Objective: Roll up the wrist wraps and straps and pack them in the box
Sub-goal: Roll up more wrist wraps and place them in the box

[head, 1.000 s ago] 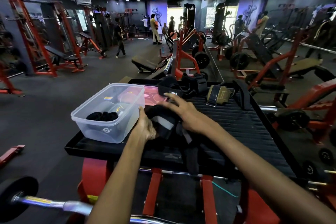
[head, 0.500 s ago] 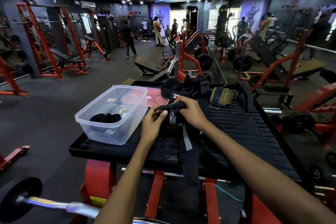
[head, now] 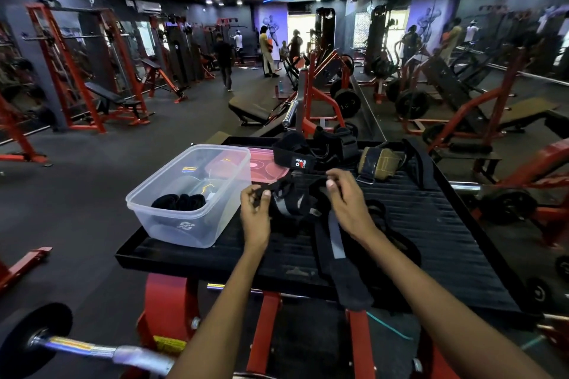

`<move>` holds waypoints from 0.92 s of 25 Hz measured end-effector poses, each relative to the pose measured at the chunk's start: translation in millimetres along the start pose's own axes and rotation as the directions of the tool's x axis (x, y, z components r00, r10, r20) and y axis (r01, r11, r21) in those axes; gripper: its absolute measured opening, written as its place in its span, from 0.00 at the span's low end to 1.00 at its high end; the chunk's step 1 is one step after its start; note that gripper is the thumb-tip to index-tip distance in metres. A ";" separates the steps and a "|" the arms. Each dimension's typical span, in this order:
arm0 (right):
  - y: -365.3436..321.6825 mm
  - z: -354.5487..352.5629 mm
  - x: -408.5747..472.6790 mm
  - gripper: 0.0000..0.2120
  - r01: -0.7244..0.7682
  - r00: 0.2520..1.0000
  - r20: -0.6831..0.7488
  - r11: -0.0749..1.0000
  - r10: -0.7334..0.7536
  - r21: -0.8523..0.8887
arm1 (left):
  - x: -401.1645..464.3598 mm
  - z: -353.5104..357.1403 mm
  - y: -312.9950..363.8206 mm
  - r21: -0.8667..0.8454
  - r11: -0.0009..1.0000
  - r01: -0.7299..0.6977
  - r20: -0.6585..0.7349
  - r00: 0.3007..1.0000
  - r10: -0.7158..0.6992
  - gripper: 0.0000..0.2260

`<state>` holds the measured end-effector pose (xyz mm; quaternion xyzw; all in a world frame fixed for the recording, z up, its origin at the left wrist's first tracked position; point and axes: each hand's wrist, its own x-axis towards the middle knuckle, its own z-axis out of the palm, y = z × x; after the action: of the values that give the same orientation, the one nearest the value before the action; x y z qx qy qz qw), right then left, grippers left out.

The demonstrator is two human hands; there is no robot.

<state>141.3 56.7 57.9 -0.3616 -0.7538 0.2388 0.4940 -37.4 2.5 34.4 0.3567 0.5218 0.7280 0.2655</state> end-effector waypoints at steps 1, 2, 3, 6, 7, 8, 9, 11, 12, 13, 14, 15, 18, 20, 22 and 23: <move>5.9 -7.4 1.9 0.15 -0.006 1.000 0.014 0.997 0.007 -0.077 | -1.6 1.8 1.0 -0.002 1.000 0.014 -0.027 1.000 -0.014 0.07; 10.4 -15.4 4.8 0.16 -0.023 0.998 0.056 0.987 0.032 -0.160 | -1.7 4.0 0.9 -0.010 1.000 0.016 -0.060 0.998 -0.016 0.07; 15.6 -24.1 6.5 0.17 -0.018 0.994 0.103 0.967 0.046 -0.253 | -0.5 5.1 -0.8 -0.014 1.000 0.004 -0.100 0.995 -0.006 0.08; 31.8 -53.2 4.1 0.20 0.095 0.979 0.201 0.842 0.016 -0.531 | 7.9 4.2 -7.6 -0.025 0.999 -0.032 -0.182 0.983 0.027 0.06; 38.0 -61.8 1.0 0.22 0.108 0.976 0.215 0.795 0.028 -0.597 | 9.8 4.4 -7.3 -0.032 0.999 -0.036 -0.192 0.981 0.029 0.05; 44.3 -70.1 -1.4 0.23 0.077 0.977 0.200 0.759 0.071 -0.646 | 10.8 5.4 -5.8 -0.036 0.998 -0.046 -0.202 0.979 0.038 0.05; 51.6 -77.6 -2.5 0.24 0.008 0.980 0.154 0.742 0.128 -0.671 | 10.3 7.6 -1.3 -0.035 0.997 -0.067 -0.215 0.975 0.058 0.05; 64.5 -88.8 -0.9 0.25 -0.184 0.962 0.012 0.684 0.272 -0.706 | 8.7 14.7 8.8 -0.009 0.996 -0.092 -0.283 0.955 0.085 0.05; 69.4 -92.6 0.3 0.26 -0.261 0.935 -0.039 0.609 0.353 -0.749 | 8.1 18.8 13.5 0.001 0.996 -0.090 -0.331 0.940 0.085 0.07; 74.3 -96.1 0.7 0.27 -0.326 0.894 -0.079 0.520 0.441 -0.789 | 8.7 22.4 15.8 -0.003 0.997 -0.078 -0.368 0.927 0.072 0.09; 77.3 -97.5 -0.9 0.27 -0.365 0.857 -0.100 0.456 0.506 -0.811 | 10.3 24.6 15.3 -0.010 0.998 -0.063 -0.384 0.922 0.054 0.10; 79.0 -96.6 -3.6 0.26 -0.362 0.841 -0.089 0.431 0.534 -0.827 | 10.9 25.8 14.2 -0.008 0.999 -0.047 -0.378 0.925 0.041 0.10; 68.9 -86.5 -9.6 0.27 -0.252 0.849 0.082 0.536 0.522 -0.806 | 8.9 33.1 5.0 0.051 0.998 -0.030 -0.173 0.984 0.038 0.06; 61.7 -80.9 -7.9 0.25 -0.318 0.836 0.097 0.621 0.540 -0.716 | 3.8 44.1 1.6 0.157 0.988 -0.008 0.157 0.987 -0.017 0.04; 61.8 -83.3 -6.1 0.20 -0.413 0.858 -0.054 0.626 0.510 -0.662 | -1.1 53.2 1.4 0.294 0.956 -0.005 0.449 0.883 -0.134 0.04; 63.6 -88.8 -5.4 0.17 -0.447 0.868 -0.161 0.598 0.470 -0.665 | -2.1 55.1 2.5 0.345 0.939 -0.011 0.525 0.831 -0.183 0.05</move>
<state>243.8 92.4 44.6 -0.6946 -0.6762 0.0686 0.2357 7.8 31.6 47.4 0.5660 0.5546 0.4828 0.3729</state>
